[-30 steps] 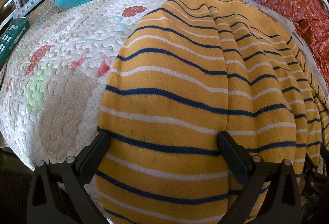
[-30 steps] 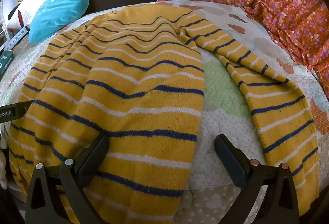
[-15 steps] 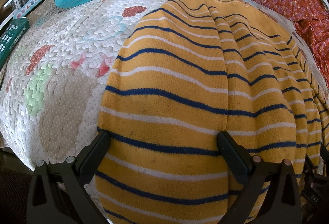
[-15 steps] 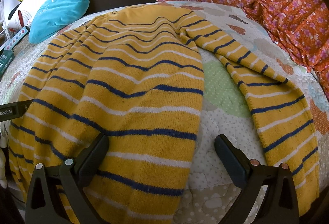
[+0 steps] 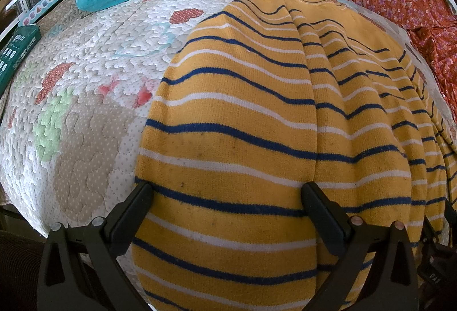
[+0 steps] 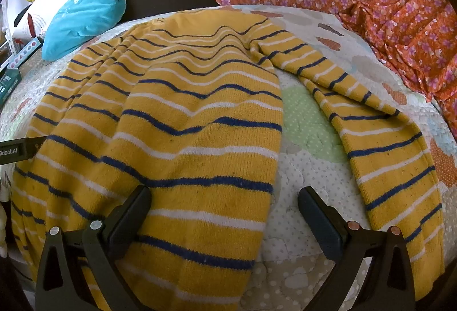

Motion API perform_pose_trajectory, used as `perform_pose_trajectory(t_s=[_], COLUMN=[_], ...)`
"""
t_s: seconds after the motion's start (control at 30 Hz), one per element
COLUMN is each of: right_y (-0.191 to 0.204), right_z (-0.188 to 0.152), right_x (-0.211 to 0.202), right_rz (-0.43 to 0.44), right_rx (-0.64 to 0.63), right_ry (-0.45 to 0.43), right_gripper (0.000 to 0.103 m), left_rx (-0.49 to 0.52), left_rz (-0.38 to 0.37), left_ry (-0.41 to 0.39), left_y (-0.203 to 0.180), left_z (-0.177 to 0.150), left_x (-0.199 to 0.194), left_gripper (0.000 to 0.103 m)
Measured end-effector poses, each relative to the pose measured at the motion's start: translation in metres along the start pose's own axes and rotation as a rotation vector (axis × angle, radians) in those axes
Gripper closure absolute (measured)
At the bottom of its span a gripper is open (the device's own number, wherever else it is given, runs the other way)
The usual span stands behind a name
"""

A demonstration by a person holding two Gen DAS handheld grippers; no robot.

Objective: Fold small clothes

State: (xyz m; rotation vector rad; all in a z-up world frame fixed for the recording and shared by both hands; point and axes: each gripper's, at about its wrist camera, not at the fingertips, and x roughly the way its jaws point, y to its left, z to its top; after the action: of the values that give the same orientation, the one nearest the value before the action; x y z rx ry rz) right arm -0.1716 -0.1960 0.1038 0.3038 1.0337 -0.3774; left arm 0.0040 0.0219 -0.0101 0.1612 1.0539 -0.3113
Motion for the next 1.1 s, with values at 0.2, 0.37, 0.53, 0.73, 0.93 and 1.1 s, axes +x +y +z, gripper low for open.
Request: perform_pose_trajectory(t_s=[0.2,0.37,0.53,0.73,0.93,1.1], right_y=[-0.001,0.0,0.0,0.001,0.0,0.0], right_z=[-0.003,-0.006,-0.009,-0.013,-0.013,-0.013], right_x=[0.001,0.0,0.0,-0.001,-0.002,-0.001], right_rz=[-0.007,-0.014,-0.02,-0.033,-0.028,-0.028], right_rx=[-0.01,-0.017,-0.023,-0.029,-0.02,-0.024], right_ry=[-0.009,-0.024,-0.05,-0.1,-0.127,-0.1], right_gripper=[0.0,0.0,0.0,0.0,0.0,0.0], left_rx=[0.0,0.001,-0.001,0.006,0.008,-0.019], left_rz=[0.0,-0.001,-0.002,-0.004,-0.015,-0.042], left_ry=[0.0,-0.001,-0.002,-0.004,0.055,0.081], left_y=[0.0,0.0,0.0,-0.006,-0.005,-0.003], left_z=[0.0,0.0,0.0,0.006,0.015,0.016], left_x=[0.0,0.0,0.0,0.0,0.003,0.001], left_gripper=[0.0,0.0,0.0,0.0,0.0,0.001])
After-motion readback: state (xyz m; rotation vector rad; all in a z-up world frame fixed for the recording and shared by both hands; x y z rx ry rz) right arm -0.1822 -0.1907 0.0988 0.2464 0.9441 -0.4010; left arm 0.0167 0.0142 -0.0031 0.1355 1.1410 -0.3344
